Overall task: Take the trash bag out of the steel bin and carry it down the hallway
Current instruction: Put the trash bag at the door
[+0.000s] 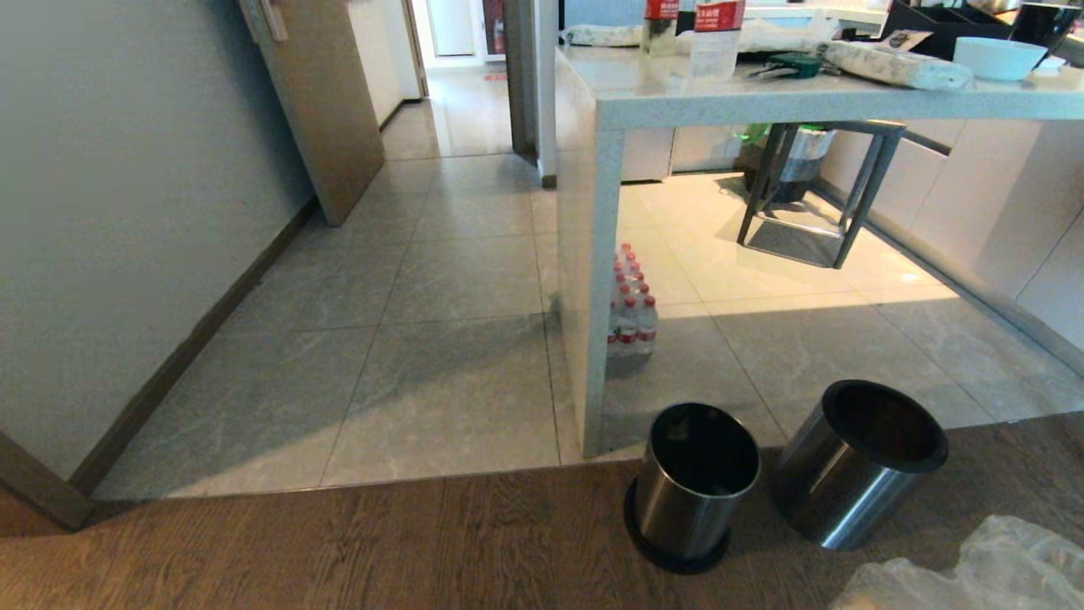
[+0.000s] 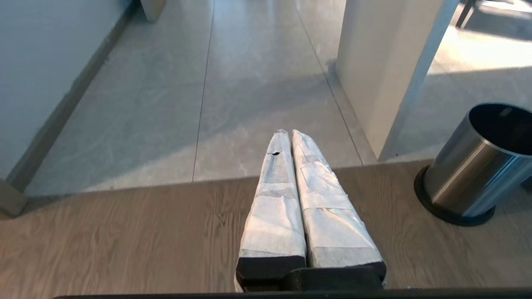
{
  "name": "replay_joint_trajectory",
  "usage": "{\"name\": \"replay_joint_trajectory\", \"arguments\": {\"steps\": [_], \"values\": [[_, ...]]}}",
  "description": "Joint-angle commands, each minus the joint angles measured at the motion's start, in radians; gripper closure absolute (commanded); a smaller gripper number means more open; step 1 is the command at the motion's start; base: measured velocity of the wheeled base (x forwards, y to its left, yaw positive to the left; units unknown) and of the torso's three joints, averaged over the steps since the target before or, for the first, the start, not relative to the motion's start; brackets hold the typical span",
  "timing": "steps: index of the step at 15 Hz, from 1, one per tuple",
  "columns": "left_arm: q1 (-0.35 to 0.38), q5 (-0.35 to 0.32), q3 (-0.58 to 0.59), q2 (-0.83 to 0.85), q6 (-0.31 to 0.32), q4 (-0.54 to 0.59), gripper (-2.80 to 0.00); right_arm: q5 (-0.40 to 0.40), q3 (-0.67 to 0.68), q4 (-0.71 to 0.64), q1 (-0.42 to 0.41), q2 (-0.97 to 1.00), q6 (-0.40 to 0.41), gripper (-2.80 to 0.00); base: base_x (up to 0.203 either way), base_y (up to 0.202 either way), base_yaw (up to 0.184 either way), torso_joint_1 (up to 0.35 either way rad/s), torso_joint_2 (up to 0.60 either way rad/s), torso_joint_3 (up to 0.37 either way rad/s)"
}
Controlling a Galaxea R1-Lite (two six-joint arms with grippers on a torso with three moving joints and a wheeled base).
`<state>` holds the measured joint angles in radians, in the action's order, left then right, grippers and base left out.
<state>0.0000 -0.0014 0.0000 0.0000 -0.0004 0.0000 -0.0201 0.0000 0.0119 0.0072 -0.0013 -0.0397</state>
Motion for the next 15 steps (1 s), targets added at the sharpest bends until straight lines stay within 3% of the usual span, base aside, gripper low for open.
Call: {"name": "replay_joint_trajectory", "arguments": {"steps": [1,5,12,15], "values": [[0.0,0.0,0.0,0.0,-0.001,0.0,0.0,-0.001,0.002,0.0,0.0,0.003,0.0,0.0,0.0,0.0,0.0,0.002,0.0,0.198],[0.0,0.0,0.0,0.0,0.0,0.0,0.0,0.0,0.002,0.0,0.0,0.003,0.0,0.0,0.0,0.0,0.0,0.002,0.0,0.148],[0.0,-0.002,0.0,-0.002,0.01,0.0,0.0,0.0,0.002,0.0,0.0,0.003,0.0,0.0,0.0,0.0,0.0,0.001,0.0,0.01],[0.0,0.0,0.0,-0.002,0.01,0.0,0.0,-0.001,0.002,0.0,0.0,0.003,0.0,0.0,-0.106,0.129,0.006,0.004,0.0,0.005]]}}
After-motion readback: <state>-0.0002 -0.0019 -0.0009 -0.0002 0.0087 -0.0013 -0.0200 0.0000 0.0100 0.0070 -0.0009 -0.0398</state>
